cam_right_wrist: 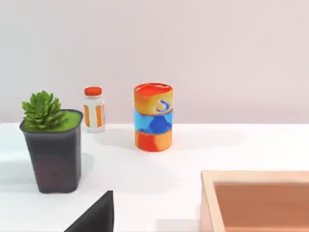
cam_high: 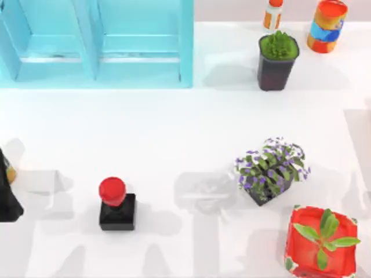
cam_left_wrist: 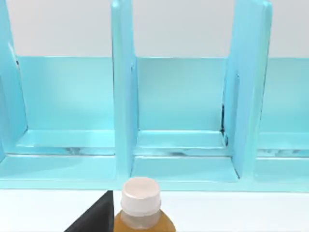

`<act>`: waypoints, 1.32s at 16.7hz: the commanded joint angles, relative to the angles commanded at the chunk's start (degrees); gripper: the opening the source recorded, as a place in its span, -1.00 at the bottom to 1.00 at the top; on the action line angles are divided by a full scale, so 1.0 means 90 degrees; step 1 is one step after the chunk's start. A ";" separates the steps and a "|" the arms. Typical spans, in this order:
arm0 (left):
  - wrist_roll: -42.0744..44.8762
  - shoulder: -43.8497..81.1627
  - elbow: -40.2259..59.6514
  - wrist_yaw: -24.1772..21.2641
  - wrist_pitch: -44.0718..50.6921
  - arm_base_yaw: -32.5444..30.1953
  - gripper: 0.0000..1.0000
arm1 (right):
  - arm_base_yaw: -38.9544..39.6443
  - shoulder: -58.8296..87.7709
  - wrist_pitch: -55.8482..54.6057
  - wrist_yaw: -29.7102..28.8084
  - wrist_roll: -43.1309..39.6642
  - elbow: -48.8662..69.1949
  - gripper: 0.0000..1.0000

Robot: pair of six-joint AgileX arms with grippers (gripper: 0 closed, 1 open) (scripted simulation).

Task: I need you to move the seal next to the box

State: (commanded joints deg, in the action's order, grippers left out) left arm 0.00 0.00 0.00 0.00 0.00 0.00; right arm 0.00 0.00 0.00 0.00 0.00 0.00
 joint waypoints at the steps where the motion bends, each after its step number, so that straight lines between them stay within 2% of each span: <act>1: 0.0000 0.0000 0.0000 0.0000 0.0000 0.0000 1.00 | 0.0000 0.0000 0.0000 0.0000 0.0000 0.0000 1.00; 5: 0.0000 0.0000 0.0000 0.0000 0.0000 0.0000 1.00 | 0.0186 0.0268 0.0195 0.0050 0.0100 0.0322 1.00; 9: 0.0000 0.0000 0.0000 0.0000 0.0000 0.0000 1.00 | 0.0861 0.1331 0.0938 0.0177 0.0524 0.1544 1.00; 22: 0.0000 0.0000 0.0000 0.0000 0.0000 0.0000 1.00 | 0.4399 0.7732 0.5168 0.0268 0.3216 0.8671 1.00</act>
State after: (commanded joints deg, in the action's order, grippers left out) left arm 0.00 0.00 0.00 0.00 0.00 0.00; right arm 39.59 69.59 46.51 2.41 28.94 78.04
